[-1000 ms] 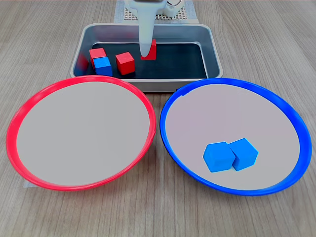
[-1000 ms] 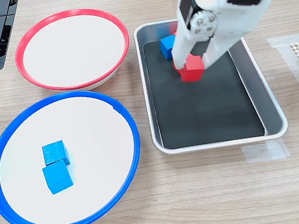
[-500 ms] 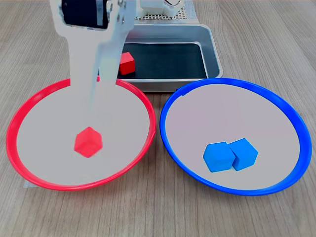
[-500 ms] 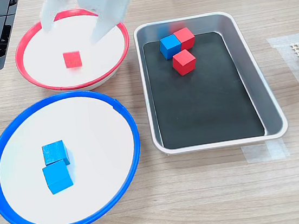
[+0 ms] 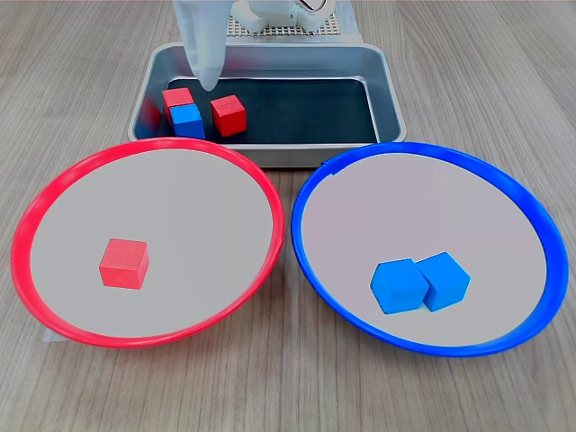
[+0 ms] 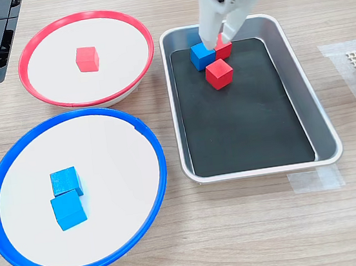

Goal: Move six blocks from tray to matching dishes

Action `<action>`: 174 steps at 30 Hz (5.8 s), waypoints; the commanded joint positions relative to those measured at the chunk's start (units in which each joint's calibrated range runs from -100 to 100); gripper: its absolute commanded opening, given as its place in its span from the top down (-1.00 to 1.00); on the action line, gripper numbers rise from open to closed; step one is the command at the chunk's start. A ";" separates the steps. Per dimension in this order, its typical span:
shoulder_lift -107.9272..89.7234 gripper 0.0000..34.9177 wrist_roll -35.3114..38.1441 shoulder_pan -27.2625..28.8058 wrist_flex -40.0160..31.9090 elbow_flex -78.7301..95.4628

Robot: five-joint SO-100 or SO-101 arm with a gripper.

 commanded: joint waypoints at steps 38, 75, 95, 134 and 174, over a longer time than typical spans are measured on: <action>15.73 0.99 -28.86 -9.92 3.01 -39.05; 13.08 -0.73 -39.07 1.09 6.81 -16.02; 24.17 0.98 -39.85 1.65 5.57 -17.57; -0.82 0.75 1.32 6.08 14.57 -6.56; 25.96 0.99 -20.27 -5.31 -1.11 -46.61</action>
